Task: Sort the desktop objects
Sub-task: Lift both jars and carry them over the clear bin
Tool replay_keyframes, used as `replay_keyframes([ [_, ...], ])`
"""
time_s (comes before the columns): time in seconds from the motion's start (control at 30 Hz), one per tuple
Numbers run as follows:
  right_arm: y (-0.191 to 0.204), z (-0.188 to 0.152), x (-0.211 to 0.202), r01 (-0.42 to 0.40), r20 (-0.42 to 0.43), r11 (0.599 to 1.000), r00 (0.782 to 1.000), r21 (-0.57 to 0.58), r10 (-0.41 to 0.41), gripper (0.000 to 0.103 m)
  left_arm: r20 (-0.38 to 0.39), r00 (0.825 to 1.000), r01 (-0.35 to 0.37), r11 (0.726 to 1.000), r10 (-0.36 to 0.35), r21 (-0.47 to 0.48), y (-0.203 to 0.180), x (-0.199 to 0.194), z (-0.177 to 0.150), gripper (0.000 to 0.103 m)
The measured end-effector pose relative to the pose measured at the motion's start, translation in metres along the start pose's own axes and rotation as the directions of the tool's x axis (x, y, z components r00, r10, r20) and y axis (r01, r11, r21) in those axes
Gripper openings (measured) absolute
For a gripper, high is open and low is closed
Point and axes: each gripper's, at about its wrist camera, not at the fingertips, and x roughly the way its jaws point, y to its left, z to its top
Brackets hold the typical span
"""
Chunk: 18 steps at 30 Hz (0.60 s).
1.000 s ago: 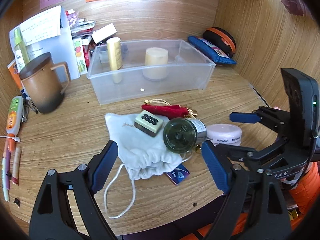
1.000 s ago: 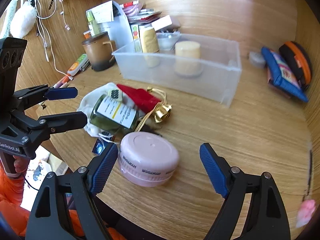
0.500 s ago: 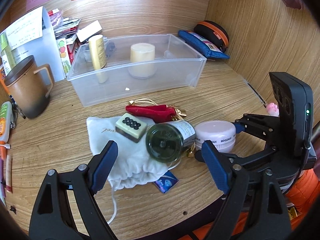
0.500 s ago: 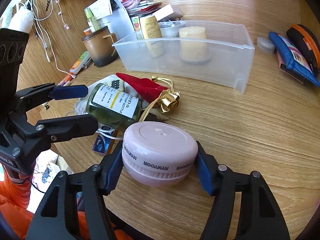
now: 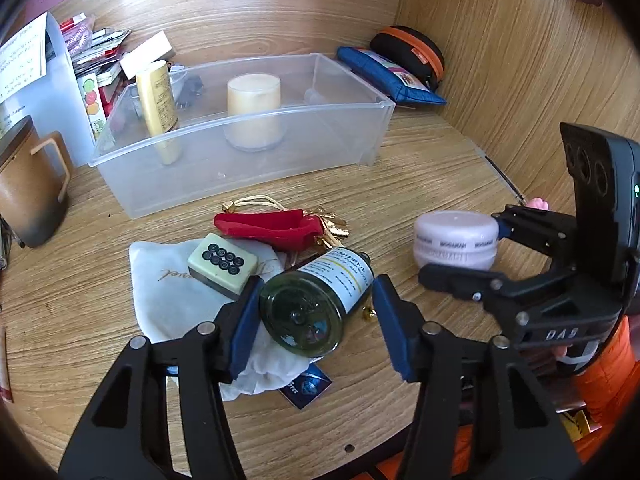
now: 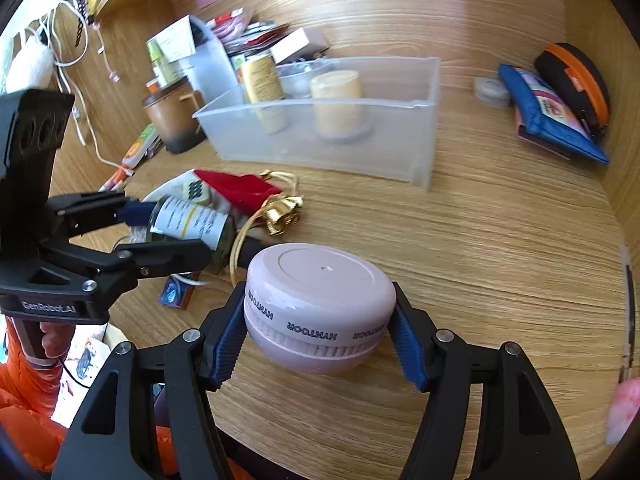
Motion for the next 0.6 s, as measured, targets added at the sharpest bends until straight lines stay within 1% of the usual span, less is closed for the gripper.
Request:
replay_keyframes([
  [0.1, -0.006, 0.001, -0.003, -0.002, 0.005, 1.000, 1.000, 0.016, 0.001, 0.062, 0.002, 1.000, -0.007, 1.000, 0.007, 0.010, -0.002, 0.002, -0.002, 0.055],
  [0.2, -0.008, 0.001, -0.004, 0.002, 0.009, 1.000, 1.000, 0.018, -0.002, 0.062, 0.009, 1.000, -0.007, 1.000, 0.007, -0.003, 0.000, 0.002, -0.003, 0.052],
  [0.3, -0.008, 0.001, -0.006, 0.002, 0.015, 1.000, 1.000, 0.015, -0.003, 0.062, 0.028, 1.000, -0.009, 1.000, 0.009, -0.014, 0.001, -0.005, -0.001, 0.050],
  [0.47, -0.008, 0.004, -0.012, 0.007, 0.036, 1.000, 0.999, 0.007, -0.007, 0.062, 0.056, 0.998, -0.024, 1.000, 0.024, 0.002, -0.001, -0.015, 0.001, 0.045],
  [0.6, -0.009, 0.008, -0.015, 0.005, 0.051, 1.000, 0.999, 0.010, -0.006, 0.062, 0.078, 0.997, -0.025, 1.000, 0.025, 0.005, -0.001, -0.023, 0.003, 0.044],
])
